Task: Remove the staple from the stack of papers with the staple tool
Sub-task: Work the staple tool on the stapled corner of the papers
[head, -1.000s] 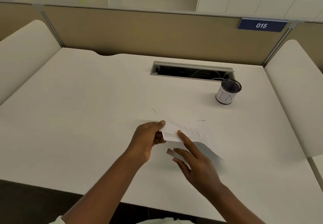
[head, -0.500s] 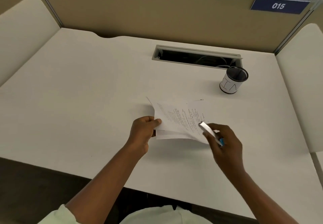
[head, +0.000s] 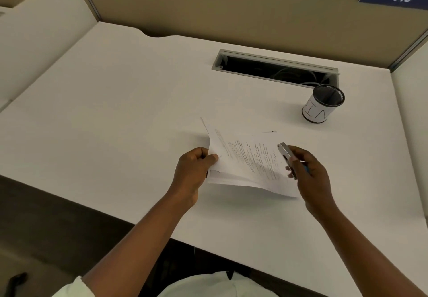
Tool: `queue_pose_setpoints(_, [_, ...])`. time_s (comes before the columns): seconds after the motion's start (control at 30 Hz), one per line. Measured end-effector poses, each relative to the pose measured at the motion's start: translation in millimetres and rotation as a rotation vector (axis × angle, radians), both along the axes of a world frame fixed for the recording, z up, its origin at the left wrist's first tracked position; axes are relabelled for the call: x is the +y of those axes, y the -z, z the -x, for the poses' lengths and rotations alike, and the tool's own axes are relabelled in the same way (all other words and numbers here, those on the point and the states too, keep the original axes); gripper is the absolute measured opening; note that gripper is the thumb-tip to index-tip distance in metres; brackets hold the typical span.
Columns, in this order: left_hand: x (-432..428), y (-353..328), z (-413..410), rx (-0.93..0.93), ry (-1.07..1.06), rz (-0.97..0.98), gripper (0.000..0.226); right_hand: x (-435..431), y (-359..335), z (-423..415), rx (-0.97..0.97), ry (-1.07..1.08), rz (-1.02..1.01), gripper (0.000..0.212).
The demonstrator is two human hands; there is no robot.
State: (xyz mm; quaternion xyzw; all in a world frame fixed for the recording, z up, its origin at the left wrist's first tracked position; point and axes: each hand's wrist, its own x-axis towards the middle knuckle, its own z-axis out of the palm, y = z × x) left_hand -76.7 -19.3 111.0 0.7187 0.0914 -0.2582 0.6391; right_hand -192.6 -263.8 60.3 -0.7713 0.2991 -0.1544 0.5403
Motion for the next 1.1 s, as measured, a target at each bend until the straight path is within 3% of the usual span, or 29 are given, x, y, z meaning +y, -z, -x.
queue_pose_setpoints(0.1, [-3.8, -8.8, 8.0, -0.040, 0.019, 0.027, 0.012, 36.6, -25.7, 0.9, -0.063, -0.190, -0.016, 0.025])
queue_pose_setpoints(0.27, [-10.8, -25.4, 20.9, -0.148, 0.008, 0.052, 0.011, 65.7, -50.2, 2.1, -0.164, -0.339, 0.176, 0.026])
queue_pose_setpoints(0.8, [-29.5, -47.0, 41.5, -0.294, 0.015, 0.038, 0.010, 60.2, -63.2, 8.4, -0.278, -0.351, 0.247, 0.025])
queue_pose_setpoints(1.1, [-37.2, -48.6, 50.0, -0.229, -0.022, 0.084, 0.016, 59.0, -62.2, 8.9, -0.297, -0.345, 0.169, 0.025])
